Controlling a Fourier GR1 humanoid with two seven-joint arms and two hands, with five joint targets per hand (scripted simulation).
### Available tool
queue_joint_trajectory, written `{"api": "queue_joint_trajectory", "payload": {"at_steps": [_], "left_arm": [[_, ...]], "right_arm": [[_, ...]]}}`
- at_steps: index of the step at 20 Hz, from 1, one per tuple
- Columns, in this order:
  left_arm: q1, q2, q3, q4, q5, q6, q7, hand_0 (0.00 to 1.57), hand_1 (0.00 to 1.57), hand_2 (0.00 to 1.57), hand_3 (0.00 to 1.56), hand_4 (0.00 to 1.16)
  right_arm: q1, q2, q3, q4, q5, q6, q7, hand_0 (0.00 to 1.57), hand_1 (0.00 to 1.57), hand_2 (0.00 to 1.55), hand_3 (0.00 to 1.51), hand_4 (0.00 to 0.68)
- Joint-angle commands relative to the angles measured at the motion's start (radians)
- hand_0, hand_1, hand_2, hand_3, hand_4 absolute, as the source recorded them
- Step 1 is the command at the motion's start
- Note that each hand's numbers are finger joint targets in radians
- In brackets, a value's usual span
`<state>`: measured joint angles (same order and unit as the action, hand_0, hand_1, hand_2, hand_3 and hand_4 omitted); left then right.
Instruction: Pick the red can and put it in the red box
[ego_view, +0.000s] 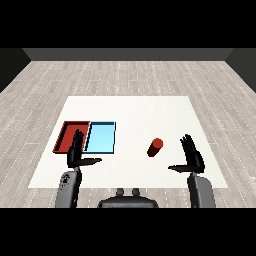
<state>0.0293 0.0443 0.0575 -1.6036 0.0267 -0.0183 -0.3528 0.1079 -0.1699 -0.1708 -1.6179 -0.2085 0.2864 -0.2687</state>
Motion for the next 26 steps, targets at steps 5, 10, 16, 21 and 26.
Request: {"api": "queue_joint_trajectory", "payload": {"at_steps": [5,10,16,21,26], "left_arm": [[-0.032,-0.006,-0.012,0.032,-0.015,0.005,-0.043,0.00,0.00,0.00,0.00,0.00],[-0.023,0.039,0.047,0.004,0.040,-0.032,-0.014,0.00,0.00,0.00,0.00,0.00],[-0.017,0.016,0.004,-0.022,0.015,-0.020,-0.011,0.00,0.00,0.00,0.00,0.00],[0.020,-0.004,0.013,0.039,0.026,-0.023,-0.092,0.00,0.00,0.00,0.00,0.00],[0.030,-0.010,-0.016,-0.064,0.015,-0.002,0.003,0.00,0.00,0.00,0.00,0.00]], "right_arm": [[-0.032,0.038,0.002,0.045,0.045,-0.007,-0.038,0.00,0.00,0.00,0.00,0.000],[-0.032,0.033,-0.025,0.106,0.035,0.020,-0.071,0.00,0.00,0.00,0.00,0.000],[-0.111,0.038,-0.022,0.225,0.056,0.019,-0.114,0.00,0.00,0.00,0.00,0.000],[-0.121,0.045,-0.013,0.190,0.023,0.020,-0.040,0.00,0.00,0.00,0.00,0.000],[-0.130,0.068,0.007,0.206,0.016,0.018,-0.043,0.00,0.00,0.00,0.00,0.000]]}}
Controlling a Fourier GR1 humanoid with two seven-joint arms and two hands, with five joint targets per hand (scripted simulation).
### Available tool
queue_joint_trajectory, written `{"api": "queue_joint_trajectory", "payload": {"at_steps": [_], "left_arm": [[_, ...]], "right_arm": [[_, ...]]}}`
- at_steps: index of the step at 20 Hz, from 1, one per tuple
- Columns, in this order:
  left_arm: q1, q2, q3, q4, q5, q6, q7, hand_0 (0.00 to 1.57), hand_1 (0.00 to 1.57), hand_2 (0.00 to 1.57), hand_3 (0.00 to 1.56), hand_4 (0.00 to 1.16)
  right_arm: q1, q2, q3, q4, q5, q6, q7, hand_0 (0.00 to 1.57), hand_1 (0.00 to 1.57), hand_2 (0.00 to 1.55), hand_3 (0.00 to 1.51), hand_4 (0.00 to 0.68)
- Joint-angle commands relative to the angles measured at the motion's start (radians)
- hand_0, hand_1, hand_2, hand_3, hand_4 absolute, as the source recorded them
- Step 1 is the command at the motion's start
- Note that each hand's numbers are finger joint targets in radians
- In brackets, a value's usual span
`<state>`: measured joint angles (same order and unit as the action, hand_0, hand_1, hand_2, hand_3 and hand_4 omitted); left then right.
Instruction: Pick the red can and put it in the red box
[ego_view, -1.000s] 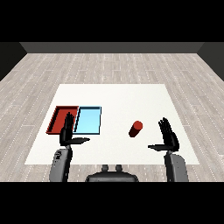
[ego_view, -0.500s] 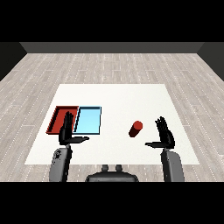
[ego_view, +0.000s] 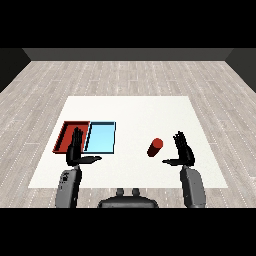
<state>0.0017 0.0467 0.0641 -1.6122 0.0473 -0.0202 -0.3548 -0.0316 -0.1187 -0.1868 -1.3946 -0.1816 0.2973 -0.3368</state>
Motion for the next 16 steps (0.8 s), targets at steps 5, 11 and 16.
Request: {"api": "queue_joint_trajectory", "payload": {"at_steps": [5,11,16], "left_arm": [[0.011,-0.006,-0.015,-0.040,-0.001,0.006,0.032,0.00,0.00,0.00,0.00,0.00],[-0.014,0.017,0.034,0.070,0.055,-0.055,-0.037,0.00,0.00,0.00,0.00,0.00],[0.025,-0.002,0.012,-0.001,0.039,-0.036,-0.030,0.00,0.00,0.00,0.00,0.00]], "right_arm": [[-0.082,0.025,0.012,0.189,0.012,-0.009,-0.065,0.00,0.00,0.00,0.00,0.000],[-0.065,0.061,0.054,0.135,0.006,-0.046,-0.048,0.00,0.00,0.00,0.00,0.000],[-0.136,0.062,0.043,0.194,-0.035,-0.056,-0.006,0.00,0.00,0.00,0.00,0.000]]}}
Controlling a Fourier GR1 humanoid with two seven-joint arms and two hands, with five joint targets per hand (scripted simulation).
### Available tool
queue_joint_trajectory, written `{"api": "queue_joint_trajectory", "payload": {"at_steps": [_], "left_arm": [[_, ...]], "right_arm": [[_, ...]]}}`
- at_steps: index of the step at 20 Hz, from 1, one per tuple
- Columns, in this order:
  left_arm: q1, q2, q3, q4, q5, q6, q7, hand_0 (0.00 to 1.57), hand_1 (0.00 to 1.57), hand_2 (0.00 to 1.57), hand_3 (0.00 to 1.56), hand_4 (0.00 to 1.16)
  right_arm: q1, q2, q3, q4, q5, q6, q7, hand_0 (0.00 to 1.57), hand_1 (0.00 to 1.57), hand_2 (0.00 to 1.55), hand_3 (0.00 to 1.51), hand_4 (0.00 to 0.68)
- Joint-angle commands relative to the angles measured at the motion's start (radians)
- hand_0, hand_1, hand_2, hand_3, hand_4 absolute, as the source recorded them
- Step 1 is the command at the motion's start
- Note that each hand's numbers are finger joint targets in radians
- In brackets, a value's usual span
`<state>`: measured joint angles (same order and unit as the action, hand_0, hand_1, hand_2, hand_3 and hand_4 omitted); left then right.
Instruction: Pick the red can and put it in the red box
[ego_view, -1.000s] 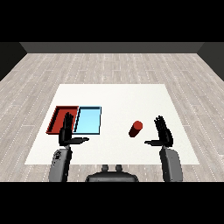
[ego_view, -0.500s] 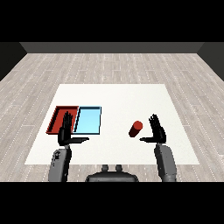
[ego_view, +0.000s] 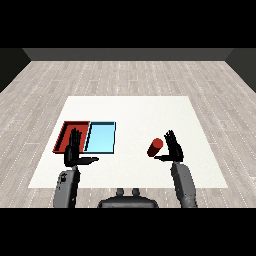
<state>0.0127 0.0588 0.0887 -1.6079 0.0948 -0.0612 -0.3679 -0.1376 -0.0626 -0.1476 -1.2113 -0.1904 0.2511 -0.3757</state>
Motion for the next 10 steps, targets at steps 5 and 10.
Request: {"api": "queue_joint_trajectory", "payload": {"at_steps": [5,10], "left_arm": [[0.042,-0.028,-0.027,0.047,-0.047,0.009,-0.097,0.00,0.00,0.00,0.00,0.00],[-0.010,0.021,0.035,0.005,0.026,-0.016,0.001,0.00,0.00,0.00,0.00,0.00]], "right_arm": [[-0.048,-0.001,-0.008,0.123,-0.021,0.002,-0.063,0.00,0.00,0.00,0.00,0.000],[-0.017,-0.010,0.009,0.083,-0.022,-0.004,-0.037,0.00,0.00,0.00,0.00,0.000]]}}
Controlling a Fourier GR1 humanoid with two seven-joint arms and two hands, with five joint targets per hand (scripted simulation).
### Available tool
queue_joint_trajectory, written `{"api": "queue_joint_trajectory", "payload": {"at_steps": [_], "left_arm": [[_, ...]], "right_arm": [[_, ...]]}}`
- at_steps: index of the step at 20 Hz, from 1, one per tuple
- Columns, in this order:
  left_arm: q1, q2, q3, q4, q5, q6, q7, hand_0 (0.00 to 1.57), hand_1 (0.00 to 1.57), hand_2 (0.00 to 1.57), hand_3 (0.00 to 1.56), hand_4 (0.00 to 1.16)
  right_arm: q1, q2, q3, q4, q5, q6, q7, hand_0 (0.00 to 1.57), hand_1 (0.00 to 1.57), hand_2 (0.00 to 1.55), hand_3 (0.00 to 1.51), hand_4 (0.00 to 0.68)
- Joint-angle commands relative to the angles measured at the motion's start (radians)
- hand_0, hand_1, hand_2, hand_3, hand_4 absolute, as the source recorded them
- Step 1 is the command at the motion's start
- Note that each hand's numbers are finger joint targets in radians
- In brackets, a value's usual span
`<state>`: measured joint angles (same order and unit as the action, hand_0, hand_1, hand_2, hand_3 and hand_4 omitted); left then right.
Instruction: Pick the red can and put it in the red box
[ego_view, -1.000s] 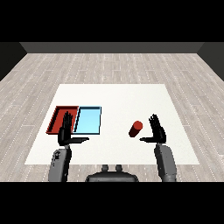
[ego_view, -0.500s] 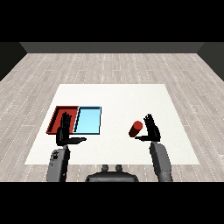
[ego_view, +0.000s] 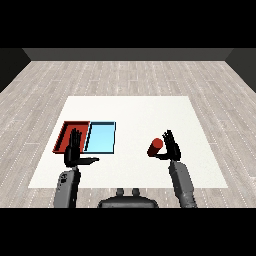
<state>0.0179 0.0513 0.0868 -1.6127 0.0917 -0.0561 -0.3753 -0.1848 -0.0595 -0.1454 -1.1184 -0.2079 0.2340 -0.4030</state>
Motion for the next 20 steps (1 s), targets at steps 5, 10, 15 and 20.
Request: {"api": "queue_joint_trajectory", "payload": {"at_steps": [5,10,15,20], "left_arm": [[0.007,-0.026,-0.026,0.029,-0.026,0.020,-0.017,0.00,0.00,0.00,0.00,0.00],[0.029,0.024,0.025,-0.065,0.029,-0.013,0.035,0.00,0.00,0.00,0.00,0.00],[0.019,-0.037,-0.033,-0.015,-0.026,0.037,-0.006,0.00,0.00,0.00,0.00,0.00],[0.044,0.011,-0.004,-0.034,0.001,-0.022,-0.017,0.00,0.00,0.00,0.00,0.00]], "right_arm": [[-0.071,-0.010,-0.003,0.203,0.005,0.039,-0.113,0.00,0.00,0.00,0.00,0.000],[-0.077,-0.044,-0.023,0.144,-0.038,0.045,-0.044,0.00,0.00,0.00,0.00,0.000],[-0.143,0.009,0.009,0.167,-0.008,-0.049,-0.021,0.00,0.00,0.00,0.00,0.000],[-0.079,-0.008,0.023,0.116,-0.015,-0.019,-0.033,0.00,0.00,0.00,0.00,0.000]]}}
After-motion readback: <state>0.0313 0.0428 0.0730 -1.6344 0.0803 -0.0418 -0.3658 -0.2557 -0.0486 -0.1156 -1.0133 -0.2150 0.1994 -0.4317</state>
